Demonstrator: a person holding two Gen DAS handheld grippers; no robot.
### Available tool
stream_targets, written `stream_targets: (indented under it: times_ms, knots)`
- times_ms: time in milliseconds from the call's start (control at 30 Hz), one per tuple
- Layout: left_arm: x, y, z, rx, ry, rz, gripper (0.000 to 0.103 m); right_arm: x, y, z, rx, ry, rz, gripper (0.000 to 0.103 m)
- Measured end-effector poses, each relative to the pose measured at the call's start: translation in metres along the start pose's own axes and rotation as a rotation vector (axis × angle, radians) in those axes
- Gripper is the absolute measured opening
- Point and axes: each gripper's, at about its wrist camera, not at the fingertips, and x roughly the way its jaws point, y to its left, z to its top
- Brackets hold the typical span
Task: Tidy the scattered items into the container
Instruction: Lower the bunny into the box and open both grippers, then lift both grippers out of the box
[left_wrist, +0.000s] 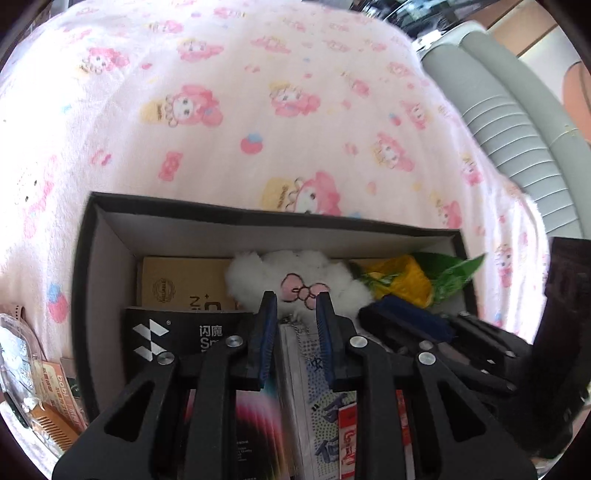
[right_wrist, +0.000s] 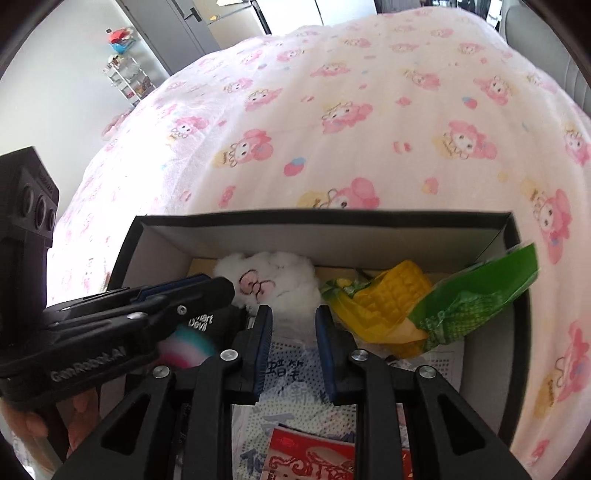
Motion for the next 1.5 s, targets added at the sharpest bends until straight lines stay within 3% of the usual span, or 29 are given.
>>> stream_targets:
  times_ms: [67, 200, 233, 267, 333, 433, 600, 667, 733, 867, 1067, 1233, 1333, 1500]
  knots:
    - [0.007, 0.003, 0.001, -0.021, 0.020, 0.006, 0.021, 0.005, -0.004, 0.001, 0.012, 0.002, -0.013, 0.021]
    - [-0.016, -0.004, -0.008, 0.015, -0.062, 0.020, 0.023, -0.009, -0.002, -0.005, 0.003, -0.030, -0.023, 0.021]
    - [-0.024, -0.007, -0.010, 0.026, -0.086, 0.035, 0.032, -0.016, 0.001, -0.007, -0.006, -0.046, -0.034, 0.021]
    - [-0.034, -0.011, -0.012, 0.033, -0.119, 0.061, 0.049, -0.024, 0.003, -0.009, -0.010, -0.061, -0.038, 0.021]
    - [-0.058, -0.021, -0.021, 0.054, -0.206, 0.098, 0.064, -0.045, 0.007, -0.014, 0.001, -0.096, -0.085, 0.021]
    - [-0.091, -0.037, -0.039, 0.077, -0.283, 0.096, 0.078, -0.084, 0.013, -0.024, 0.021, -0.175, -0.180, 0.023]
    - [-0.149, -0.064, -0.078, 0.123, -0.433, 0.154, 0.091, -0.158, 0.028, -0.050, 0.016, -0.308, -0.230, 0.062]
    - [-0.172, -0.073, -0.096, 0.138, -0.481, 0.163, 0.096, -0.185, 0.039, -0.066, -0.003, -0.370, -0.247, 0.072]
    - [-0.191, -0.080, -0.110, 0.144, -0.519, 0.170, 0.102, -0.209, 0.046, -0.083, -0.006, -0.415, -0.255, 0.074]
    - [-0.227, -0.090, -0.142, 0.154, -0.585, 0.145, 0.102, -0.245, 0.056, -0.113, 0.019, -0.460, -0.286, 0.075]
    - [-0.259, -0.101, -0.204, 0.214, -0.689, 0.223, 0.102, -0.280, 0.066, -0.161, 0.052, -0.498, -0.360, 0.076]
    - [-0.257, -0.094, -0.228, 0.205, -0.645, 0.218, 0.102, -0.290, 0.061, -0.197, 0.094, -0.531, -0.320, 0.076]
    - [-0.251, -0.096, -0.234, 0.217, -0.622, 0.250, 0.102, -0.288, 0.054, -0.205, 0.110, -0.515, -0.305, 0.076]
    - [-0.242, -0.102, -0.239, 0.217, -0.592, 0.228, 0.102, -0.285, 0.047, -0.208, 0.116, -0.507, -0.301, 0.076]
